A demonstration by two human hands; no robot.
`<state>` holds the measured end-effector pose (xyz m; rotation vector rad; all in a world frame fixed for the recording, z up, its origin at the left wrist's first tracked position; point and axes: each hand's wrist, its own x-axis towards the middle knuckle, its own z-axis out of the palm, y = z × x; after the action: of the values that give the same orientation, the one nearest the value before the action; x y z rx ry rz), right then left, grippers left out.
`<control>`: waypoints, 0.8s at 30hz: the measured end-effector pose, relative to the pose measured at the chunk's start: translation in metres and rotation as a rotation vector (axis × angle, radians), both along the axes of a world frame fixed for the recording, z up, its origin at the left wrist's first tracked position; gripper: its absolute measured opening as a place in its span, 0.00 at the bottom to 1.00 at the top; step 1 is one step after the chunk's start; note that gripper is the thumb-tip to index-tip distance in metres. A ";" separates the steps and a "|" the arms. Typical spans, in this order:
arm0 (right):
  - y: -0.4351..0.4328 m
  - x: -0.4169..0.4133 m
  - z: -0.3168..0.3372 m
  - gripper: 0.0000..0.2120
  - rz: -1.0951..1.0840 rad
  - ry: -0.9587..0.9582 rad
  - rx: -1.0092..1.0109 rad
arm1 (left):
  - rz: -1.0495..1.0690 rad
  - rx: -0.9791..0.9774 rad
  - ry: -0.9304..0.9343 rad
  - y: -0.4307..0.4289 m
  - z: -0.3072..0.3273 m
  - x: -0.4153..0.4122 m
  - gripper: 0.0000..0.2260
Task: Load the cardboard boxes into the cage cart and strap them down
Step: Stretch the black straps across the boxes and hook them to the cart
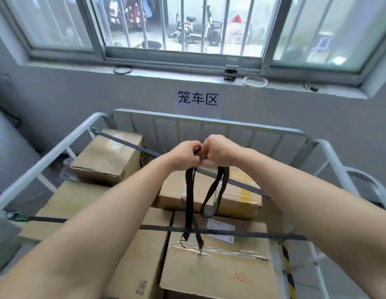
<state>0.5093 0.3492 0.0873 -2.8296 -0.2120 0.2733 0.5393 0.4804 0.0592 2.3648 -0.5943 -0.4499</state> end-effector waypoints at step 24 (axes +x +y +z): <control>-0.051 -0.054 0.135 0.08 -0.303 -0.077 1.069 | 0.147 -0.565 -0.268 -0.041 0.137 -0.008 0.09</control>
<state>0.4553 0.2982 0.2226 -1.7711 0.0581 -0.0306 0.5309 0.4397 0.1965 1.9113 -0.5710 0.1006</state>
